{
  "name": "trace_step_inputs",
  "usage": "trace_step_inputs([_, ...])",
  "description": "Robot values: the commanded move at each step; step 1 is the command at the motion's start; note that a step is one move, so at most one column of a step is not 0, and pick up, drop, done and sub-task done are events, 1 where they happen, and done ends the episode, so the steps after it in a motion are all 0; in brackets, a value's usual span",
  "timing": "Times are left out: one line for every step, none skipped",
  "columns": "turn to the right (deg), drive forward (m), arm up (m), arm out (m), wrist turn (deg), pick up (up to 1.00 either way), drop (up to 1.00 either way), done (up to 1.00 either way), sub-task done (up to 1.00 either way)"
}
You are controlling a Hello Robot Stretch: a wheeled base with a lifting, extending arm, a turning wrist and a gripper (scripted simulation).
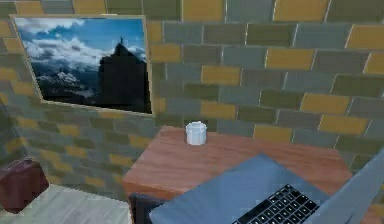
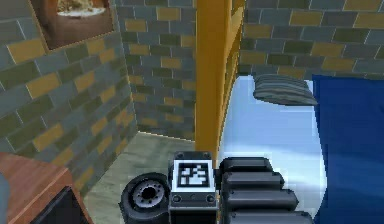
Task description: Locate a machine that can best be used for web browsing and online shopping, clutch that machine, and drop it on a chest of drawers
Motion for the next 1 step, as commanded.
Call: trace_step_inputs([-21.0,0.0,0.0,0.0,0.0,0.0,0.0,0.0,0.0])
